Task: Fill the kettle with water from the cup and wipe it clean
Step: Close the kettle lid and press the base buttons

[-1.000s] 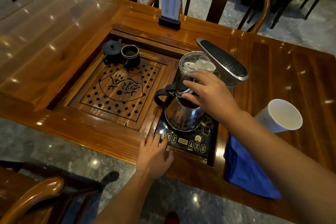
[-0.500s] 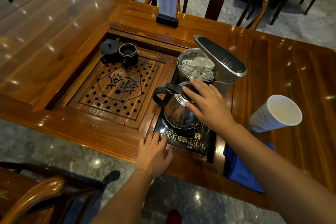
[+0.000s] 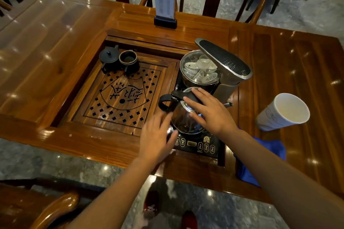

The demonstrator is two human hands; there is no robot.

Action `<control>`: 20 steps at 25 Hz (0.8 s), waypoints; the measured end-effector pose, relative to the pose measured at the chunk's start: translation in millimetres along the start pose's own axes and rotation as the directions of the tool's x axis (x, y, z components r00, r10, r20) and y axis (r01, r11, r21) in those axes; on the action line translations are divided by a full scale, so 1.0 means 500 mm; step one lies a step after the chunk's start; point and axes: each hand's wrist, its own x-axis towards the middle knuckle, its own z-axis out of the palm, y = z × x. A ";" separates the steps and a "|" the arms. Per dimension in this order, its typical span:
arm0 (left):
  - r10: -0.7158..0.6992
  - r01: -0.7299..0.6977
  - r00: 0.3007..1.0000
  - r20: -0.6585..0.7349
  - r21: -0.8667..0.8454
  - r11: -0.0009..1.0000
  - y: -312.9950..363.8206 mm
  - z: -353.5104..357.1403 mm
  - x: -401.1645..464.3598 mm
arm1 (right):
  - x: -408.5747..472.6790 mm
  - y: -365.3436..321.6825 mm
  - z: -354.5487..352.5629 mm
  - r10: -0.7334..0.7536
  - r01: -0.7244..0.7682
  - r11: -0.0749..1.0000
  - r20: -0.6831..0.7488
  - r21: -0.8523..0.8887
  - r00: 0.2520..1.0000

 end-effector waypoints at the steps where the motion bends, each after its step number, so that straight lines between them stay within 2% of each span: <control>1: 0.025 -0.027 0.998 -0.055 -0.031 0.999 0.000 -0.025 0.045 | 0.001 0.001 0.002 0.005 -0.005 1.000 -0.007 0.006 1.000; 4: 0.173 -0.168 0.979 -0.105 0.053 0.984 0.003 -0.067 0.170 | -0.005 0.001 0.009 0.009 -0.009 1.000 -0.028 -0.001 1.000; 6: 0.227 -0.227 0.974 0.009 0.087 0.970 0.000 -0.072 0.220 | -0.007 -0.001 0.013 0.011 -0.012 1.000 -0.048 -0.010 0.999; 8: 0.211 -0.223 0.965 0.154 0.067 0.972 -0.007 -0.071 0.235 | -0.009 -0.006 0.014 0.020 -0.020 1.000 -0.054 0.002 0.998; 10: 0.159 -0.162 0.963 0.216 -0.001 0.987 -0.017 -0.067 0.240 | -0.008 -0.010 0.011 0.029 -0.028 1.000 -0.062 0.011 0.998; 13: 0.047 0.013 0.951 0.304 -0.194 0.981 -0.022 -0.068 0.243 | -0.009 -0.016 0.007 0.049 -0.049 0.999 -0.052 0.002 0.997; 15: 0.048 0.080 0.924 0.379 -0.314 0.946 -0.029 -0.067 0.253 | -0.008 -0.021 0.003 0.057 -0.058 0.998 -0.036 -0.009 0.998; 18: 0.110 0.224 0.865 0.490 -0.573 0.789 -0.055 -0.064 0.264 | -0.005 -0.024 -0.001 0.074 -0.074 0.997 -0.021 -0.031 0.997; 20: 0.129 0.291 0.858 0.497 -0.678 0.675 -0.063 -0.059 0.260 | -0.007 -0.024 -0.002 0.088 -0.088 0.996 -0.007 -0.031 0.996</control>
